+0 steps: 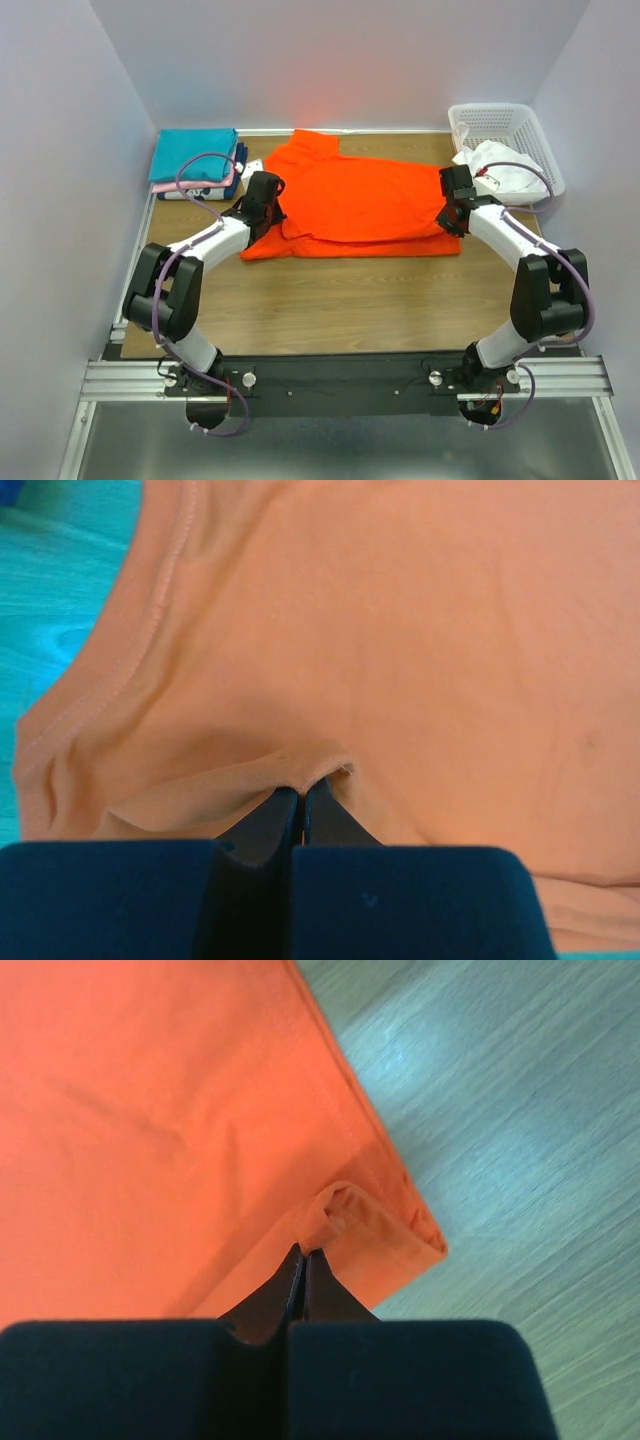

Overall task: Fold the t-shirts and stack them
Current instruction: Fold the tshirt

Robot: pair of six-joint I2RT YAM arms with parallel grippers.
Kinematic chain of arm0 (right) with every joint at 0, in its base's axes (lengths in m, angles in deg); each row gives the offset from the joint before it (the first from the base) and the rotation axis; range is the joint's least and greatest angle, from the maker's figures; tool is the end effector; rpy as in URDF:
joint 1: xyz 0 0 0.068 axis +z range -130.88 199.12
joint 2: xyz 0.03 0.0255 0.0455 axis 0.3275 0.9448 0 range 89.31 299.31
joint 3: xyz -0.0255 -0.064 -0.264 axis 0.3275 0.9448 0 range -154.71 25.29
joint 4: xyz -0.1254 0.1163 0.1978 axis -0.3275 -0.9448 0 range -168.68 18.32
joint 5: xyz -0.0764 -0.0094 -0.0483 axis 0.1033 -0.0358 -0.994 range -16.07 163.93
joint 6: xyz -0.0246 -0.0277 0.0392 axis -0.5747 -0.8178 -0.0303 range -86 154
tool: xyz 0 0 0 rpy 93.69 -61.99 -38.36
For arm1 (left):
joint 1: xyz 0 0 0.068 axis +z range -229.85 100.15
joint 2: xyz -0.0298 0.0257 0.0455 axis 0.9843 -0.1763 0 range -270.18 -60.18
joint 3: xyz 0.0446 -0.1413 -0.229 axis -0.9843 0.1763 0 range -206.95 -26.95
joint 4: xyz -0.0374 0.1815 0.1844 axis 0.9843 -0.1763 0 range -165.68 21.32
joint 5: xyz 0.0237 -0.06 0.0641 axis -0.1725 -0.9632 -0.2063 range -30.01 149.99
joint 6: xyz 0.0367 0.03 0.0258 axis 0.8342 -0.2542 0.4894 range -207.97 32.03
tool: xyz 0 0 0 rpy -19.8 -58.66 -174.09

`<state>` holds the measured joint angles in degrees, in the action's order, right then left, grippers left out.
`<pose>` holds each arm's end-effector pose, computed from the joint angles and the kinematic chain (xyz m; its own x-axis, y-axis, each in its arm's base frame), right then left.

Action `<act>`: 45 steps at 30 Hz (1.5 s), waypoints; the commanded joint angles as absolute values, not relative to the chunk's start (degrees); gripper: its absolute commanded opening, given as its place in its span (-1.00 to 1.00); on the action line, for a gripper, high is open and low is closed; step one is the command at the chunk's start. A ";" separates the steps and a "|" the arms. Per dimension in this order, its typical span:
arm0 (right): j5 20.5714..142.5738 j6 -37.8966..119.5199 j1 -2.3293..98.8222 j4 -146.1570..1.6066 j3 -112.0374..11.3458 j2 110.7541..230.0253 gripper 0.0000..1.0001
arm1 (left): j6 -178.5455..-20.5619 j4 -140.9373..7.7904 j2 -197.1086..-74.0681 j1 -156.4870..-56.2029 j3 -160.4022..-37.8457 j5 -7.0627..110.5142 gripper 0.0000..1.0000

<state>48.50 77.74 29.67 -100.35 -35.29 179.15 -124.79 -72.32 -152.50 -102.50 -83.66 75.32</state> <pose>0.3160 0.0433 0.2202 -0.5612 0.5307 -0.6351 0.6184 0.7789 0.1043 0.3254 -0.1256 0.2147 -0.5769 -0.3855 -0.7202 -0.2038 0.9217 -0.3301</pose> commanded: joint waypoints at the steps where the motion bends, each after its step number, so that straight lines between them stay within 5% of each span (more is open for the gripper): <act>1: 45.54 76.98 27.48 -99.63 -37.64 181.85 -0.97 | -123.66 -70.96 -153.70 -100.33 -84.44 74.84 -1.00; 19: 45.90 76.18 26.24 -99.10 -43.44 191.16 -0.84 | -118.04 -68.94 -162.04 -98.74 -90.41 70.71 -1.00; 21: 44.93 75.92 26.15 -99.10 -44.32 192.05 -0.83 | -117.94 -69.90 -163.44 -98.74 -92.42 71.76 -0.76; 23: 43.01 75.83 26.06 -99.19 -45.63 193.63 -0.74 | -117.68 -70.34 -164.76 -98.74 -94.27 72.38 -0.36; 27: 42.90 75.05 25.98 -99.10 -47.13 194.95 -0.22 | -117.42 -72.19 -166.18 -98.65 -97.08 72.91 0.13; 29: 44.13 73.47 26.06 -99.19 -48.27 195.04 0.22 | -117.42 -72.37 -165.92 -98.65 -97.62 72.99 0.32; 32: 47.03 70.57 25.98 -99.10 -48.89 194.51 0.57 | -117.94 -72.90 -164.60 -98.65 -97.36 72.64 0.39; 34: 48.96 68.98 26.06 -98.84 -48.63 193.29 0.99 | -118.65 -72.72 -162.58 -98.65 -96.04 71.59 0.40; 39: 55.28 63.99 27.91 -95.86 -44.86 188.90 1.00 | -119.88 -71.67 -155.91 -99.09 -88.76 70.10 0.40; 44: 77.84 52.04 33.87 -85.67 -39.23 184.94 1.00 | -122.68 -72.63 -149.58 -99.09 -81.64 71.41 0.43; 45: 80.76 46.53 35.80 -84.78 -39.48 185.11 1.00 | -123.47 -72.72 -146.52 -99.01 -80.14 72.02 0.68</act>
